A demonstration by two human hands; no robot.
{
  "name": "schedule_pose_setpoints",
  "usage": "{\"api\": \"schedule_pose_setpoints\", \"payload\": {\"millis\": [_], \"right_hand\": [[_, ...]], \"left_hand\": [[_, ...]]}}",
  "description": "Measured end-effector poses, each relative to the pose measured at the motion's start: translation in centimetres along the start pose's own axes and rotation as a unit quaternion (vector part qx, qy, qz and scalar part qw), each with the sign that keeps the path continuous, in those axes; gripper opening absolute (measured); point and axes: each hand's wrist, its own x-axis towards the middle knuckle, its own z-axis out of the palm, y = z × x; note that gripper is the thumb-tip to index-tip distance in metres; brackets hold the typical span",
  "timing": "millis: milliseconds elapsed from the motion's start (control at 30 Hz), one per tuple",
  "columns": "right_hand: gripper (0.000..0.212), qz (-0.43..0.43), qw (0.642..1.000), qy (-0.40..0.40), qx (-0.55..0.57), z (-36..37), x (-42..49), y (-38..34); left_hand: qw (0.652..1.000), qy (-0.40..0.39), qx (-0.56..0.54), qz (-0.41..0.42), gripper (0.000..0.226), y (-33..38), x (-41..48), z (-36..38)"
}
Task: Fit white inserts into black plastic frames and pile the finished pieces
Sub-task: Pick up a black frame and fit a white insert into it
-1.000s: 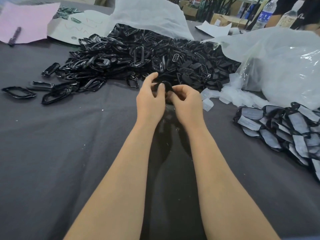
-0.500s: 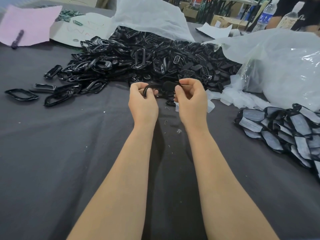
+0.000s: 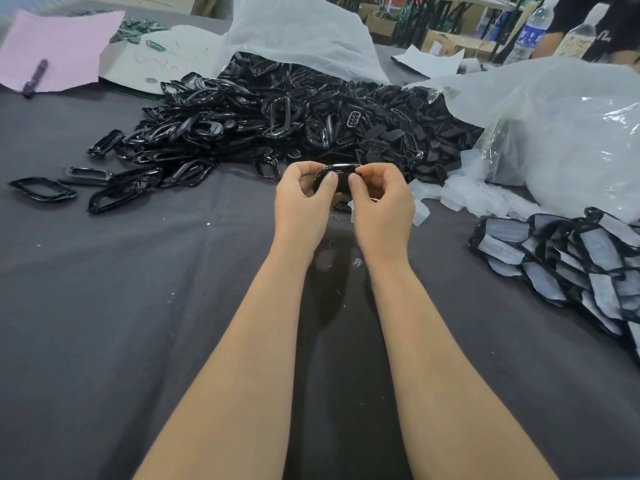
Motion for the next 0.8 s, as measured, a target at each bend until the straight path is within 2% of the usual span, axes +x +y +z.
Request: {"api": "schedule_pose_setpoints", "payload": {"millis": [133,200,267,367,500,667,800], "right_hand": [[0.006,0.006,1.000,0.009,-0.008,0.08,0.01,0.00],[0.013,0.025,1.000,0.010,-0.012,0.20,0.08,0.10],[0.021,0.070,0.997,0.005,0.025,0.22,0.23,0.21],[0.011,0.139,0.985,-0.035,0.098,0.09,0.51,0.28],[0.017,0.127,0.988,-0.036,0.080,0.02,0.58,0.33],[0.007,0.120,0.991,-0.026,0.050,-0.01,0.55,0.36],[0.009,0.110,0.993,-0.025,-0.025,-0.12,0.46,0.45]], "left_hand": [[0.999,-0.005,0.048,0.021,0.022,-0.17,0.04,0.05],[0.998,0.008,0.058,0.027,0.024,-0.17,0.08,0.03],[0.998,0.013,0.050,0.024,0.022,-0.23,0.09,-0.04],[0.998,0.020,0.051,0.021,0.018,-0.43,0.25,-0.10],[0.995,0.033,0.085,0.036,0.015,-0.56,0.27,-0.04],[0.988,0.034,0.143,0.050,0.013,-0.81,0.25,-0.06],[0.978,0.038,0.193,0.072,0.014,-0.99,0.06,-0.04]]}}
